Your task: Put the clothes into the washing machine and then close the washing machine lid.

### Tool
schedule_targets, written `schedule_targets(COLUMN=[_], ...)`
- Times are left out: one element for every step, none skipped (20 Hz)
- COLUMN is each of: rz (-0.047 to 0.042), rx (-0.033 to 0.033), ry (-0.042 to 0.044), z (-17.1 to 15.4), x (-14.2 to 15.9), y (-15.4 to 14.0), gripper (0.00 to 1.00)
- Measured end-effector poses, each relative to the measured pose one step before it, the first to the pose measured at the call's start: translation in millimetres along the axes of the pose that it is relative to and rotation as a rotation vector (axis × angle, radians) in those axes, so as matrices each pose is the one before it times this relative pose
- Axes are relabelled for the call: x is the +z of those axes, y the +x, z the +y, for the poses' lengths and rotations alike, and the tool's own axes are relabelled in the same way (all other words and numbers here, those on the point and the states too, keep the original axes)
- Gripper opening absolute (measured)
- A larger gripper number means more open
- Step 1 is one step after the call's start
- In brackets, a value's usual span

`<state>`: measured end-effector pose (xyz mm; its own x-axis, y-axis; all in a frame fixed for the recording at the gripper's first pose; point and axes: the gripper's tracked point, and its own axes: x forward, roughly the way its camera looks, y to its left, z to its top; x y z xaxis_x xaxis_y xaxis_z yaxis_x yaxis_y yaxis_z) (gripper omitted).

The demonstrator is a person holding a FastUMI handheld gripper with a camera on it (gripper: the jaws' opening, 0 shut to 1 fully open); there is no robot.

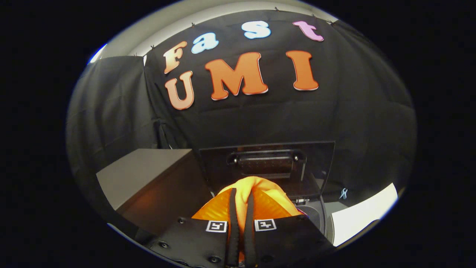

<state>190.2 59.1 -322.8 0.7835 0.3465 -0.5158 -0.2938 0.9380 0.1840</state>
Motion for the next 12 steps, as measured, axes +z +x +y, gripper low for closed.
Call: schedule_targets(rz=[0.02573,0.02862,0.02787,0.02715,0.02717,0.02855,0.02779,0.03032,0.02886,0.03143,0.02826,0.02530], rx=[-0.00211,-0.00565,-0.00646,-0.00419,-0.00785,-0.00931,-0.01061,-0.00815,-0.00091,-0.00215,-0.00438,-0.00679], ry=[0.01080,0.00912,0.00993,0.01003,0.01059,0.00492,0.00098,-0.00346,-0.00684,-0.00806,-0.01021,-0.00934], z=[-7.55,-7.92,-7.86,-8.14,-3.42,-4.42,-4.62,-4.92,-2.73,-1.90,-0.86,-0.80], x=[-11.21,-11.30,-10.64,-4.74,-7.99,-6.84,-7.31,-13.96,-12.76,-8.57,-13.86,-8.39], y=[9.20,9.37,11.15,16.88,13.19,14.59,14.27,13.42,10.24,11.37,7.28,12.27], gripper=[0.13,0.13,0.13,0.13,0.13,0.13,0.13,0.13,0.14,0.13,0.13,0.14])
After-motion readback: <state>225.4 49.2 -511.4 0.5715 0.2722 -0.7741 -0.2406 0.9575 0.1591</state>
